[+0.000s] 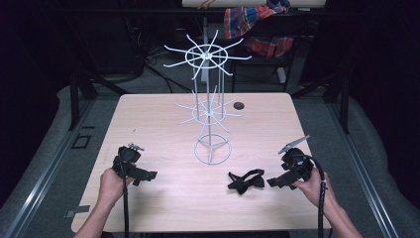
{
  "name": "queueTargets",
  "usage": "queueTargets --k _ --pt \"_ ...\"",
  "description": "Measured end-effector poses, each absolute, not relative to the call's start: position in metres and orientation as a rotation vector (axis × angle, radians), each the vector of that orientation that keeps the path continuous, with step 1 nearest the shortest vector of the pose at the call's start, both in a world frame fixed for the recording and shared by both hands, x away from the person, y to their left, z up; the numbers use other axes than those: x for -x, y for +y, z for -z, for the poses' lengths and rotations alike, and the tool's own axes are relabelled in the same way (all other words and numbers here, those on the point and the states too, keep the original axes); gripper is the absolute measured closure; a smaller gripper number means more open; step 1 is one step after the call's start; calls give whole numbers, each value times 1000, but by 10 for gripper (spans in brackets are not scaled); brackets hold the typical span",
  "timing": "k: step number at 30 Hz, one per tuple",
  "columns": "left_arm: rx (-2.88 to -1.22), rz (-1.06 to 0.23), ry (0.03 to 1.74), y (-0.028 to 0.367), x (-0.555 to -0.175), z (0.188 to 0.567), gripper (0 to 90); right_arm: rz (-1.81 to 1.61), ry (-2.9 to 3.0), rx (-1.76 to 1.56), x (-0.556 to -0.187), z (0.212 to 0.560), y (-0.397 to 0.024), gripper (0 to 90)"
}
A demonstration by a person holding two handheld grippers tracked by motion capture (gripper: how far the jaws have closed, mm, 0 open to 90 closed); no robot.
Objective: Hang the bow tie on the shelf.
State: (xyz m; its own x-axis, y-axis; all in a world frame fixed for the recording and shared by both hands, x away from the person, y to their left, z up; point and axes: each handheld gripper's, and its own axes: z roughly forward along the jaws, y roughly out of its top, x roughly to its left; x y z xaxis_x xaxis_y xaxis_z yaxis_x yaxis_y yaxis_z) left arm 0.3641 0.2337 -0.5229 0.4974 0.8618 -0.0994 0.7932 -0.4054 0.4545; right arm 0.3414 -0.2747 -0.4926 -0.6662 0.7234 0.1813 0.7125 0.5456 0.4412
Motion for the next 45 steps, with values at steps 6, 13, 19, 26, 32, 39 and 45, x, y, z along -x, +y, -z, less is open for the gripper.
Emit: queueTargets --k 6,13,19,26,32,39,45 --pt "-2304 -197 1366 233 -364 523 0 -783 2768 -1222 -342 492 -260 266" --pt "-2307 -192 1363 232 -365 524 1 -830 2760 -1191 -341 489 -249 439" --pt "-2324 -187 1354 231 -365 525 1 -793 2753 -1162 -341 488 -238 543" --pt "-2324 -187 1358 232 -365 525 1 -767 2748 -1126 -339 486 -231 779" --pt "-2327 -187 1356 232 -365 525 1 -763 2732 -1091 -335 481 -228 848" --pt "-2327 -186 1359 232 -365 525 1 -778 2724 -1051 -332 475 -226 855" --pt "-2328 -187 1359 232 -365 526 1 -808 2708 -1036 -330 466 -229 863"
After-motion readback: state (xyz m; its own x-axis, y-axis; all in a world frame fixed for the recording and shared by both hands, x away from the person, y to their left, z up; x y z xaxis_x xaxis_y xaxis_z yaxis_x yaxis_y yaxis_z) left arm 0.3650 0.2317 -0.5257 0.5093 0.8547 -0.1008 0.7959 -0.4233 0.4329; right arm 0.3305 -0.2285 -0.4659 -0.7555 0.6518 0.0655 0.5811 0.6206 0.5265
